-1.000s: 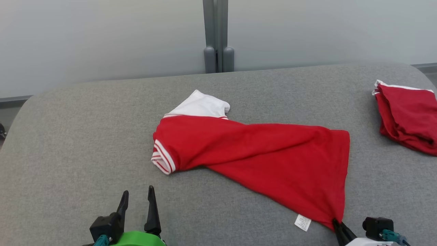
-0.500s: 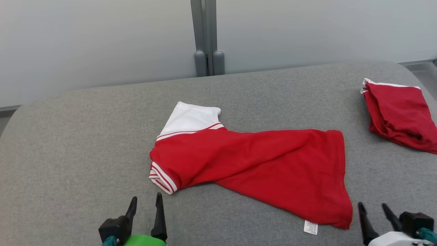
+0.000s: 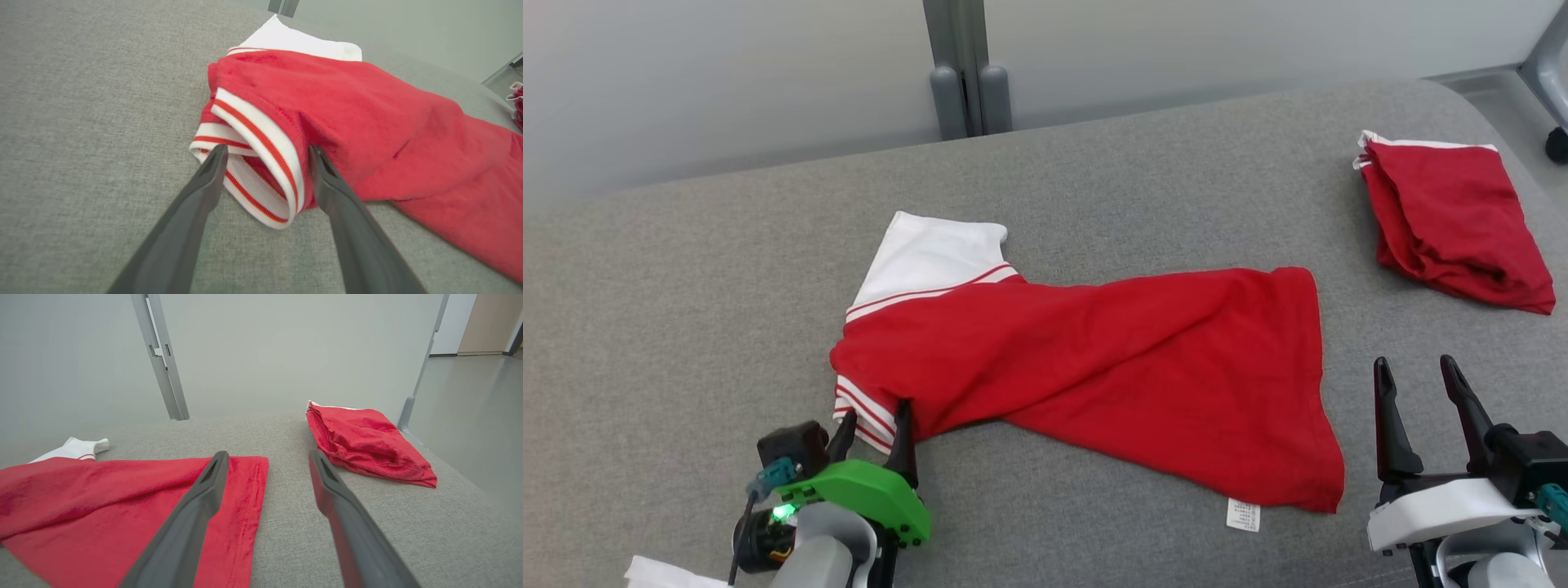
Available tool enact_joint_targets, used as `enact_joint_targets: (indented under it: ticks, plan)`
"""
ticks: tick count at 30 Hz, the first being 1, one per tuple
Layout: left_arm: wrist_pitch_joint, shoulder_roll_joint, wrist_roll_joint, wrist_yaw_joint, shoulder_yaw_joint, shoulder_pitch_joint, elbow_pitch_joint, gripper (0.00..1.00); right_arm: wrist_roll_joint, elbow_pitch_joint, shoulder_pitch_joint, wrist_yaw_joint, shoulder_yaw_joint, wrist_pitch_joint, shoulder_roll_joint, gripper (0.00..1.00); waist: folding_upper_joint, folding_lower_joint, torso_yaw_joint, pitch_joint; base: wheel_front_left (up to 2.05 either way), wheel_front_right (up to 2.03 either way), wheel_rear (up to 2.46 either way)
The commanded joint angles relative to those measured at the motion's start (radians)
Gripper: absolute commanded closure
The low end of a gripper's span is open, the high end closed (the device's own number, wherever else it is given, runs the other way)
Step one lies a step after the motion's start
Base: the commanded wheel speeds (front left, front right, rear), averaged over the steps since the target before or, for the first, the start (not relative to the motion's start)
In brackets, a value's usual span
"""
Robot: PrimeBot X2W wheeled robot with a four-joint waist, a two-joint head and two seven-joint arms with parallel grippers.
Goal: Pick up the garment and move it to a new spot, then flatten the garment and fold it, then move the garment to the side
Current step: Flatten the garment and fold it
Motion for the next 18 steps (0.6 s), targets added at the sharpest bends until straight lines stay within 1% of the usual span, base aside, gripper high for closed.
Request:
enact_joint_targets:
  ticks: [1,2,3,4,5,8,10,14,18]
  plan:
    - [-0.012,0.004,-0.008,-0.009,-0.001,-0.035,0.008,0.00,-0.006,-0.007,-0.015,-0.002,0.001,-0.006,0.002,0.00,-0.0001,0.0000,-0.026,0.046,0.00,0.00,0.00]
    - [-0.018,0.004,-0.010,-0.014,-0.002,-0.049,0.012,0.00,-0.007,-0.010,-0.018,-0.002,0.001,-0.007,0.003,0.00,-0.0001,0.0000,-0.027,0.051,0.00,0.00,0.00]
    - [-0.026,0.005,-0.012,-0.020,-0.003,-0.062,0.013,0.32,-0.009,-0.011,-0.018,-0.002,0.000,-0.010,0.005,0.00,-0.0001,0.0000,-0.027,0.056,0.00,0.00,0.00]
    - [-0.027,0.005,-0.014,-0.025,-0.005,-0.069,0.011,0.80,-0.011,-0.011,-0.019,-0.002,-0.001,-0.011,0.006,0.00,-0.0001,0.0000,-0.027,0.059,0.00,0.00,0.00]
    - [-0.031,0.004,-0.013,-0.032,-0.011,-0.074,0.009,1.00,-0.014,-0.008,-0.021,-0.002,-0.003,-0.013,0.007,0.00,-0.0001,0.0000,-0.026,0.061,0.00,0.00,0.00]
    - [-0.032,0.005,0.014,-0.043,-0.012,-0.088,-0.034,1.00,-0.018,0.000,-0.033,-0.002,-0.004,-0.015,0.009,0.00,-0.0001,0.0000,-0.019,0.061,0.00,0.00,0.00]
    - [-0.033,0.005,0.033,-0.043,0.002,-0.065,-0.091,1.00,-0.022,0.001,-0.039,-0.002,-0.002,-0.018,0.011,0.00,-0.0001,0.0000,-0.011,0.056,0.00,0.00,0.00]
    - [-0.033,0.004,0.095,-0.035,0.024,-0.010,-0.235,1.00,-0.027,-0.006,-0.043,-0.002,-0.006,-0.021,0.015,0.00,-0.0001,0.0000,0.010,0.041,0.00,0.00,0.00]
    - [-0.033,0.004,0.182,-0.029,0.022,0.054,-0.412,1.00,-0.028,-0.015,-0.046,-0.002,-0.019,-0.020,0.018,0.00,-0.0001,0.0000,0.030,0.026,0.00,0.00,0.00]
